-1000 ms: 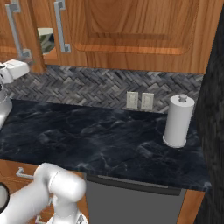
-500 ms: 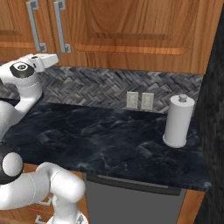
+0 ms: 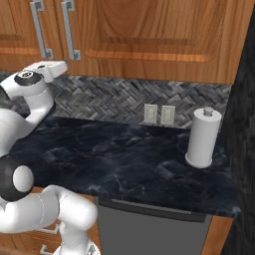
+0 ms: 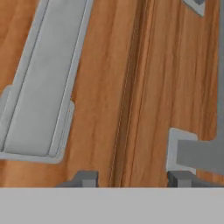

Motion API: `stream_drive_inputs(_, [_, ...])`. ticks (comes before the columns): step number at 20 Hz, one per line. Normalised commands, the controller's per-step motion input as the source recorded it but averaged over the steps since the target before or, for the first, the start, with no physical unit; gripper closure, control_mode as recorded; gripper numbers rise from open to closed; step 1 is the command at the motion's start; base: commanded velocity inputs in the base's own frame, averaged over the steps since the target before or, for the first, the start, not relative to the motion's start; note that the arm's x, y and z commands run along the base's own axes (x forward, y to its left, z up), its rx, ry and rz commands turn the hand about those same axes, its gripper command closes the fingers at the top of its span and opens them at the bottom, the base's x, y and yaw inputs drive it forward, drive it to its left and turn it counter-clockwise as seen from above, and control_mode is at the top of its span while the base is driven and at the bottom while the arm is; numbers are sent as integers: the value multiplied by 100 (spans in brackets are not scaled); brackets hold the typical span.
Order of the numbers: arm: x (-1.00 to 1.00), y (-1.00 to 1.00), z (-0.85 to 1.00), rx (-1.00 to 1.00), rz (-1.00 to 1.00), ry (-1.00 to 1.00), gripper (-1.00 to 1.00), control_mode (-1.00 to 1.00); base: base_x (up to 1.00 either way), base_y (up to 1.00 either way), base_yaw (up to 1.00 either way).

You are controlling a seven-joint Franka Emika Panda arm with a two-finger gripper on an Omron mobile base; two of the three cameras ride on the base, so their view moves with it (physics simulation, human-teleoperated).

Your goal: Open the cabinet. Pick the bowls from the counter and place them in the cabinet. Then close the cabinet.

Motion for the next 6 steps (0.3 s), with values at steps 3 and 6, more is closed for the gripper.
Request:
stream_drive_inputs(3, [100,14,-53,29,17,4,-100,-100,0,0,0])
stream_drive_inputs(6, [100,98,-67,1,-15,-3,-100,-100,0,0,0])
